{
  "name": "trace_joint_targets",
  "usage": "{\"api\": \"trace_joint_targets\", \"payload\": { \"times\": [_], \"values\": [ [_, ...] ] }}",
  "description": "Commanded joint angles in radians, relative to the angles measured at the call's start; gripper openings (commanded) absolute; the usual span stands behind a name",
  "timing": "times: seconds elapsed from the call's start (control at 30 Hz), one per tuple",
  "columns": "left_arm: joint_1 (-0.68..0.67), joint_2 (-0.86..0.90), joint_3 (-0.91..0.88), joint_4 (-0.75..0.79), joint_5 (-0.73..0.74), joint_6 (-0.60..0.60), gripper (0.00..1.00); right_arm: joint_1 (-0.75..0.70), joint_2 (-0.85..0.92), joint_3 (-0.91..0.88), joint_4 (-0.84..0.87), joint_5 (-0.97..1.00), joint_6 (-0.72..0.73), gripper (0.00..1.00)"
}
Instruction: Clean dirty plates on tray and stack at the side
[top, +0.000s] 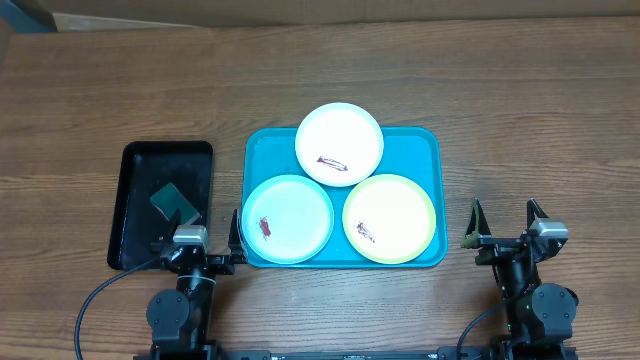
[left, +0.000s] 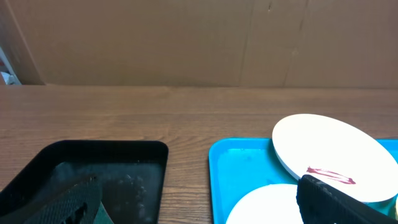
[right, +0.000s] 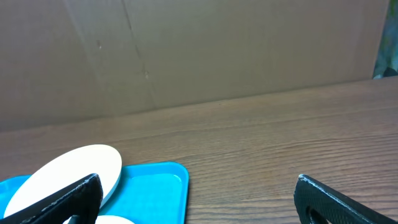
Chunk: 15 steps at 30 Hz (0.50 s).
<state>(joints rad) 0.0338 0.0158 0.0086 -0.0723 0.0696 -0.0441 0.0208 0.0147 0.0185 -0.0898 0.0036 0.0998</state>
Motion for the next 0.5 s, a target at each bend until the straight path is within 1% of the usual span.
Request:
{"api": "trace_joint_targets", "payload": {
  "times": [0.0, 0.47],
  "values": [
    [0.003, -0.009, -0.004, -0.002, -0.006, 0.022, 1.0, -0.003, -0.01, -0.01, 0.006, -0.001, -0.007, 1.0],
    [0.003, -0.009, -0.004, -0.002, -0.006, 0.022, 1.0, -0.003, -0.01, -0.01, 0.006, -0.001, -0.007, 1.0]
  ]
}}
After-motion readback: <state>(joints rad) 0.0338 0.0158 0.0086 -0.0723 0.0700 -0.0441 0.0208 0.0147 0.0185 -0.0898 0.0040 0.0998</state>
